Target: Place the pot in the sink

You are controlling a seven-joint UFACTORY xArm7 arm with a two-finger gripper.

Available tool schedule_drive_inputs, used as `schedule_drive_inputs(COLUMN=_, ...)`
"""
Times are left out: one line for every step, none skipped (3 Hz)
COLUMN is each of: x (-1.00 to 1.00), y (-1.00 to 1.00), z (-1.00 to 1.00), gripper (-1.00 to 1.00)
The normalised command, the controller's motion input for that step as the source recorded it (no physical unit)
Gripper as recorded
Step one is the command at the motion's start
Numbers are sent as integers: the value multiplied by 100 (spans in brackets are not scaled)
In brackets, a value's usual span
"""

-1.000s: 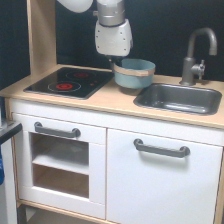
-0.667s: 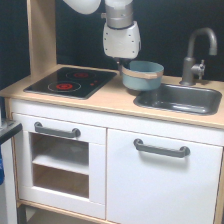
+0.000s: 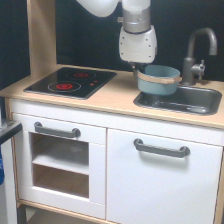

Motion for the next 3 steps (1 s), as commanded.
schedule_drive_inputs(x=79, y=23, z=-72, gripper=-100)
schedule_drive_inputs(x=13, y=18, z=-49, gripper=-72)
schedule_drive_inputs(x=18, y=9, z=-40, gripper=-61)
